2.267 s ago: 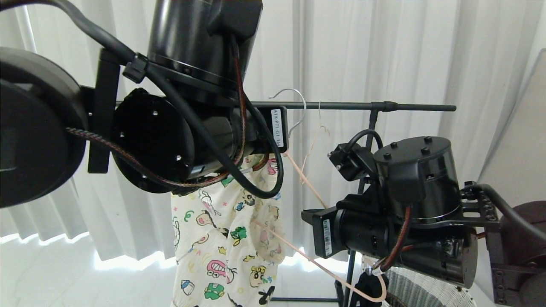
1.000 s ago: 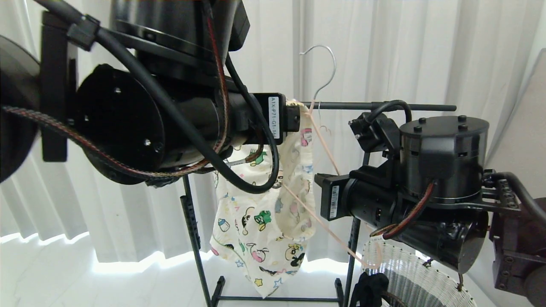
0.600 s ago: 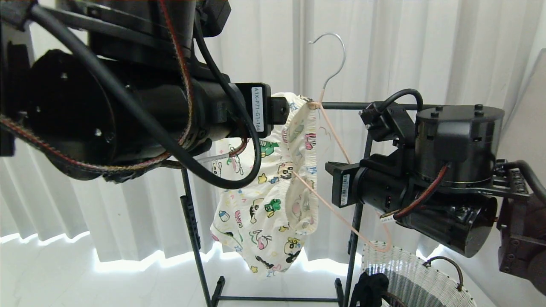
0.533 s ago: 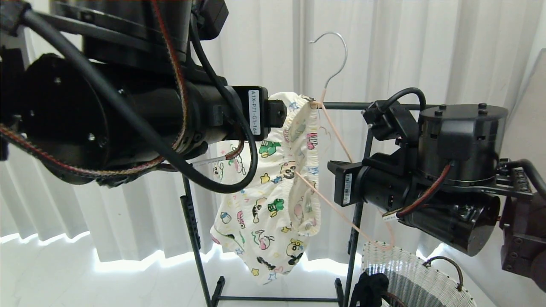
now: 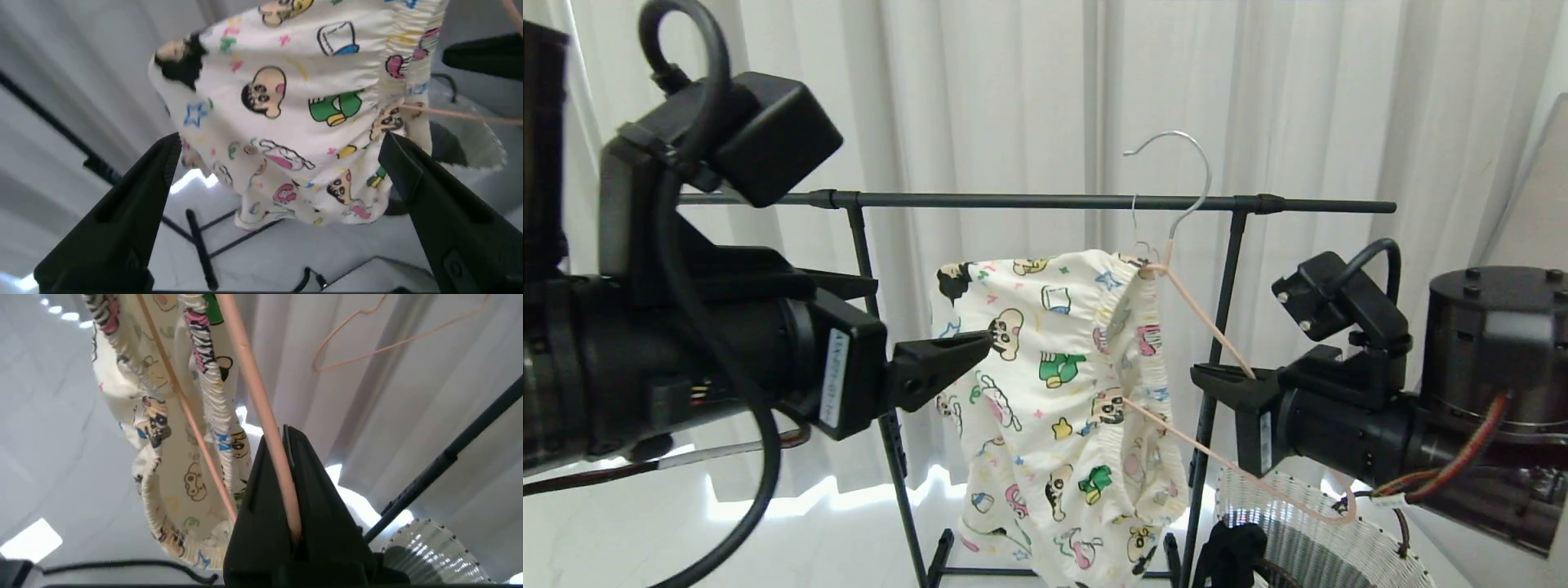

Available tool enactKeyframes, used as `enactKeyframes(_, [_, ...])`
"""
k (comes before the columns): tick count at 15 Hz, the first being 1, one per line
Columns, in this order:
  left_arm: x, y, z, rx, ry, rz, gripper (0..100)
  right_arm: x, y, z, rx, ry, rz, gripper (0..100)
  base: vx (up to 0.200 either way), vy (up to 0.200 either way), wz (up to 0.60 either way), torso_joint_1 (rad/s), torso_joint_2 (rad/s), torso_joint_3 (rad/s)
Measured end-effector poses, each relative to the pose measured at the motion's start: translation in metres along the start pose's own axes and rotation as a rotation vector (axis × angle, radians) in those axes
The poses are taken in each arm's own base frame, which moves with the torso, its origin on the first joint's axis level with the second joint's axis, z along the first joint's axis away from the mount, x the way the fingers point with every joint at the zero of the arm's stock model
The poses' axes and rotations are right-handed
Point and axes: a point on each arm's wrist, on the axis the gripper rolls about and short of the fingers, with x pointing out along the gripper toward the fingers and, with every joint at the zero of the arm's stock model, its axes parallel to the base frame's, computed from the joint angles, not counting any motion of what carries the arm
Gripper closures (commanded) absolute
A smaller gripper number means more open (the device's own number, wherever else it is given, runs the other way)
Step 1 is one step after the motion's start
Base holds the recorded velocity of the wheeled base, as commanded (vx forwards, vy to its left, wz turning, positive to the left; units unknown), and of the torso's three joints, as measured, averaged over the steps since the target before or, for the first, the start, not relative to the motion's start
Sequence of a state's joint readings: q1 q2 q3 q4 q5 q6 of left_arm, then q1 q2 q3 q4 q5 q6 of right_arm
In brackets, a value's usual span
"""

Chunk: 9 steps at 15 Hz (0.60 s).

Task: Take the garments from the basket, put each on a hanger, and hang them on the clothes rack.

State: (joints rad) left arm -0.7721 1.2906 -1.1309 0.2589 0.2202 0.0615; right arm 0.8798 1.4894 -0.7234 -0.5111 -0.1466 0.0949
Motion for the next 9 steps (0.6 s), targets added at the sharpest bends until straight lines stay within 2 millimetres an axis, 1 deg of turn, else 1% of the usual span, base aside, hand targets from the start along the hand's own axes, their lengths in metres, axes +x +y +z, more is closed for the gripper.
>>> enactKeyframes(3, [-0.017,0.019,-0.004,0.110,-0.074,-0.221,0,-0.019,-0.002,-0.009,-0.059,0.007,0.077,100,0.000,0.000,0.00,0.000,0.00,0.000])
enactKeyframes(5, [-0.023,0.027,-0.006,0.175,-0.144,-0.414,0,-0.030,-0.001,-0.016,-0.097,0.007,0.106,100,0.000,0.000,0.00,0.000,0.00,0.000])
enactKeyframes(6, [-0.024,0.029,-0.007,0.208,-0.170,-0.477,0,-0.035,0.001,-0.018,-0.110,0.000,0.122,100,0.000,0.000,0.00,0.000,0.00,0.000])
enactKeyframes(9, [-0.017,0.027,-0.018,0.276,-0.157,-0.533,0,-0.046,0.010,-0.025,-0.137,0.003,0.175,100,0.000,0.000,0.00,0.000,0.00,0.000])
